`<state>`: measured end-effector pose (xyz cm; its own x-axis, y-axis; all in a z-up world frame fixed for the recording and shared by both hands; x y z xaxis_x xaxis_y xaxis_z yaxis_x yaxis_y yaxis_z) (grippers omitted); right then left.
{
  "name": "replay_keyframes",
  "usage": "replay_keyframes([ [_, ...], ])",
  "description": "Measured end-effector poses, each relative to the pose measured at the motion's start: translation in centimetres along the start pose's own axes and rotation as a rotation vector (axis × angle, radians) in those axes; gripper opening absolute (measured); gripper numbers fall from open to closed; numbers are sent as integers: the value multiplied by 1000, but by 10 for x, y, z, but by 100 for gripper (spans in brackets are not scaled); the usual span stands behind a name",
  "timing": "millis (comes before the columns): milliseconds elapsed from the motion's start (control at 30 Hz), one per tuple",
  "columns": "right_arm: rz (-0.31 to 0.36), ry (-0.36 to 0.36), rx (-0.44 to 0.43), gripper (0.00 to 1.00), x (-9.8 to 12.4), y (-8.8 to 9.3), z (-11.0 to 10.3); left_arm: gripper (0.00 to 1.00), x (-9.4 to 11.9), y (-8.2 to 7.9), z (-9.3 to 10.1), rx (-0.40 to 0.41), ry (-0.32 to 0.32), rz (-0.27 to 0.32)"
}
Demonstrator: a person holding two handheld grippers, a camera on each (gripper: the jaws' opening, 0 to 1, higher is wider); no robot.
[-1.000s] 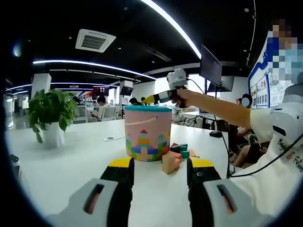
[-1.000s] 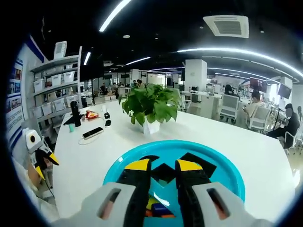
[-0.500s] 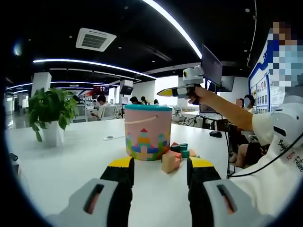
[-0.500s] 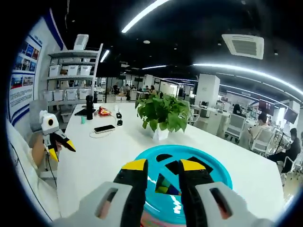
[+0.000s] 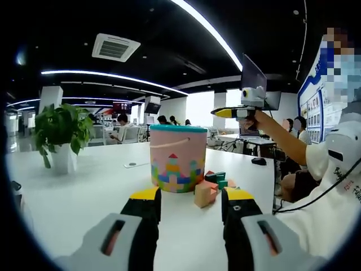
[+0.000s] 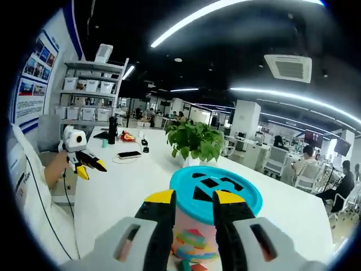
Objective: Arrange the toys in the designated storage area by placing each visible toy with the group until no toy remains scattered across the table.
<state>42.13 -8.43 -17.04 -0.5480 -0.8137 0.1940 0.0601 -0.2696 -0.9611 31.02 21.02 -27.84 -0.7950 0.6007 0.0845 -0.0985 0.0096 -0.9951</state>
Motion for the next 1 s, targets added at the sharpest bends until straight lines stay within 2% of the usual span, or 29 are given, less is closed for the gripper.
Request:
replay_keyframes([
  [300, 21, 2, -56, 29, 34, 15, -9, 45, -2, -1, 7, -23, 14, -6],
  [467, 30, 17, -37, 29, 48, 23, -16, 44, -2, -2, 8, -27, 19, 4],
  [700, 5, 81, 39, 26, 74, 48, -32, 45, -4, 1, 10, -16, 23, -12],
  [933, 39, 107, -19, 26, 95, 64, -42, 45, -5, -1, 15, -24, 31, -14],
  [1000, 42, 127, -21, 29, 101, 67, -43, 45, -4, -3, 15, -28, 30, -10],
])
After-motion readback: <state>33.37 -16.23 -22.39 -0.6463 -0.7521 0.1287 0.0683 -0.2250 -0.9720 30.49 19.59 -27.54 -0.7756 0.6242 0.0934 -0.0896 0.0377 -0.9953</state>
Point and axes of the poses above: the point that each gripper's makers call its tool centre point, and the gripper's own axes: x roughly backward along the fingers, z roughly to its right, y roughly out of its underside, the point moved 3 cm from there along x, roughly backward along the fingers, and after that the axes turned 8 degrees about -y, right-handed, at the moved point
